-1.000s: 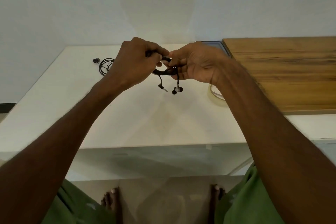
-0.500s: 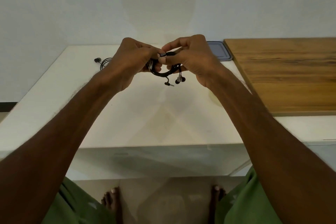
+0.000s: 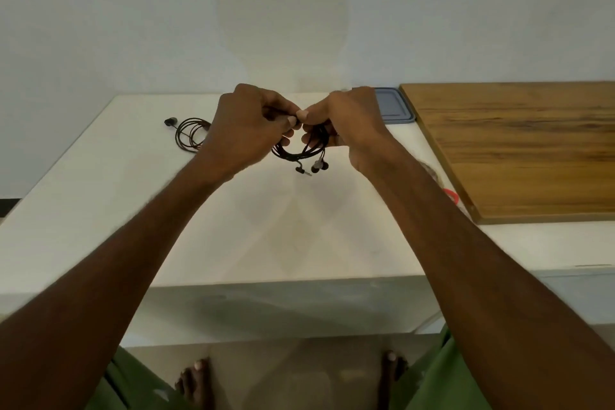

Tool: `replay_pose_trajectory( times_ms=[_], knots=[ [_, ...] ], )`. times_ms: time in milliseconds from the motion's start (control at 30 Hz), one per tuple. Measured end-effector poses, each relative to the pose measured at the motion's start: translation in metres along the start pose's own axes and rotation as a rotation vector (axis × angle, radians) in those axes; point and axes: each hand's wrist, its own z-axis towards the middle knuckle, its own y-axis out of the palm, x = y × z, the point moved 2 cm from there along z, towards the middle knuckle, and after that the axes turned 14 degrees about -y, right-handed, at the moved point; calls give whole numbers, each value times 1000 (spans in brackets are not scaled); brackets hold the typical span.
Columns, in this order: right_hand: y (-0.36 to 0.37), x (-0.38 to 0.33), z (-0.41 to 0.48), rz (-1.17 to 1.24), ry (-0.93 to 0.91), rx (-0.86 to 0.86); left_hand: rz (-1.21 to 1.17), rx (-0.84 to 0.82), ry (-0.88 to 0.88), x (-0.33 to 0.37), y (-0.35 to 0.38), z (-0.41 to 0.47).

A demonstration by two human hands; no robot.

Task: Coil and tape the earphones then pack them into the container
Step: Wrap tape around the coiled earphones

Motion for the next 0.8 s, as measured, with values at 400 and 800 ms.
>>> replay_pose_trajectory(
  times_ms=[400, 800],
  knots=[
    [2, 18, -5, 420, 329, 37, 20, -45, -98, -8, 15, 7],
    [-10, 13, 9, 341, 170, -107, -190, -21, -232, -6, 17, 24]
  ],
)
